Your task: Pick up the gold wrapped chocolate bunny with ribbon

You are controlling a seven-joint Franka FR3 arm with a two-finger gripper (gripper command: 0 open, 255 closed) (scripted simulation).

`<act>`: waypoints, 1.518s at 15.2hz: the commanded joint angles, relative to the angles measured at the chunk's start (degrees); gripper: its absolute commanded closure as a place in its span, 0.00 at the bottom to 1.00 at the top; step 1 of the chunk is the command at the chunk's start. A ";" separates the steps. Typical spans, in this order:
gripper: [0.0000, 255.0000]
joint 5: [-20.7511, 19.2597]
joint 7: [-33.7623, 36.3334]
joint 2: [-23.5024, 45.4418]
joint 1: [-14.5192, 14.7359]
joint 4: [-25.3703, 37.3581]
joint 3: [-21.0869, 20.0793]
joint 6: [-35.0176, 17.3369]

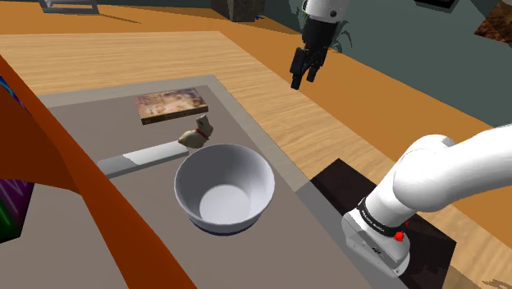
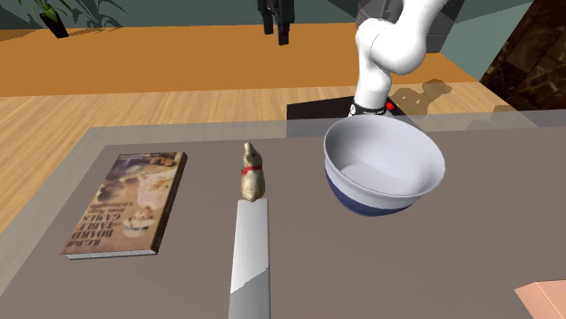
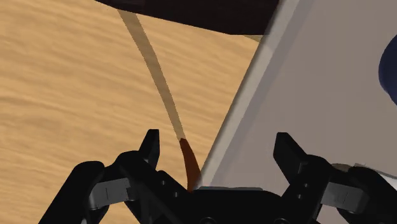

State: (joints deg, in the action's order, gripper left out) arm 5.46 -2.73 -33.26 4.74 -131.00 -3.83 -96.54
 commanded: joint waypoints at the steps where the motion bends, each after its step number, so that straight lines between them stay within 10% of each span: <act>1: 0.00 0.42 -2.75 3.63 1.56 2.04 -0.54 -1.58; 23: 0.00 -0.10 -27.83 39.31 14.77 28.89 -10.71 -9.75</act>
State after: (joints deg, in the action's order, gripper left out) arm 5.56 -29.72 4.91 19.11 -103.15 -14.14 -106.24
